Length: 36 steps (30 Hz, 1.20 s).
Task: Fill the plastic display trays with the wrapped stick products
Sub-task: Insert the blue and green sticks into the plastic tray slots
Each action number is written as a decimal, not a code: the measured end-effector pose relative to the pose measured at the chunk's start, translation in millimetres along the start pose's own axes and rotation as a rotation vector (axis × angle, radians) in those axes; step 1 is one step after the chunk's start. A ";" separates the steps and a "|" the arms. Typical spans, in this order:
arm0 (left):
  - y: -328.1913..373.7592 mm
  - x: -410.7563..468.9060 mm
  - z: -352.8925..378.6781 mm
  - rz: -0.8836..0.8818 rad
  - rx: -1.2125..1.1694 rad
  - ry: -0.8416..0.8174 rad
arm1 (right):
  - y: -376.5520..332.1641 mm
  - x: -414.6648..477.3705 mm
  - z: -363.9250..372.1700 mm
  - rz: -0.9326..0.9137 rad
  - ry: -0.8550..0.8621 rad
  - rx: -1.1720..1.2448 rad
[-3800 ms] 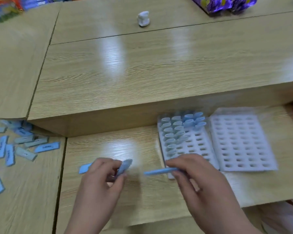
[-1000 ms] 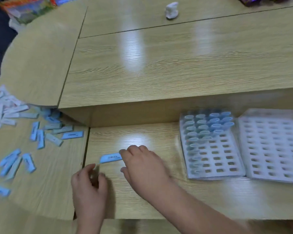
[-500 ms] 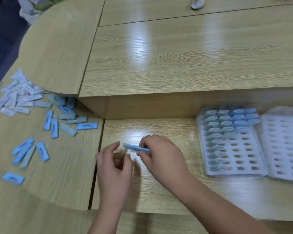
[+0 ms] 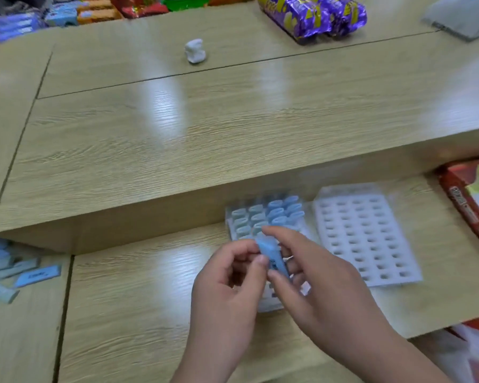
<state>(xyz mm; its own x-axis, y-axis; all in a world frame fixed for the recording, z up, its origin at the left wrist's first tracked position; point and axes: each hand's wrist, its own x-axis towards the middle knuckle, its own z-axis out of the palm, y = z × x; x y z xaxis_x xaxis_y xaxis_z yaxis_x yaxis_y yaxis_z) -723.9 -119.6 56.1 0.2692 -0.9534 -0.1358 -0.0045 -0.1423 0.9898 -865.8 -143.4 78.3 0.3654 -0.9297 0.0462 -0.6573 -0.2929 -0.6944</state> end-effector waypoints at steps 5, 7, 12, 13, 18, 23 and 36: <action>-1.4 2.8 38.7 -0.029 0.056 -0.144 | 37.9 -8.6 -34.5 0.027 0.087 0.087; -4.9 2.5 41.0 0.009 0.174 -0.116 | 51.8 -7.5 -41.9 0.070 0.155 0.162; -14.9 6.0 31.3 0.191 0.722 0.071 | 86.4 12.8 -46.0 0.157 0.233 0.337; -17.1 6.3 31.4 0.198 0.802 0.086 | 89.4 18.5 -45.6 0.149 0.222 0.351; -20.9 7.2 40.4 0.240 0.967 0.059 | 102.5 40.3 -34.8 0.102 0.146 0.369; -19.9 15.2 46.7 0.280 1.089 -0.004 | 112.5 49.5 -26.6 0.023 0.129 0.231; -27.3 23.4 41.0 0.282 1.068 -0.054 | 120.1 58.8 -23.3 -0.215 0.157 -0.023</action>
<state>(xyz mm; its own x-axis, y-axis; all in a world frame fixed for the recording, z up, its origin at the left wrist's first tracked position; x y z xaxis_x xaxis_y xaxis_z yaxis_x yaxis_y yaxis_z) -757.0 -148.9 24.2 0.0860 -0.9944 0.0613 -0.8950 -0.0501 0.4433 -938.5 -238.4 14.4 0.3926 -0.8681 0.3036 -0.5908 -0.4911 -0.6401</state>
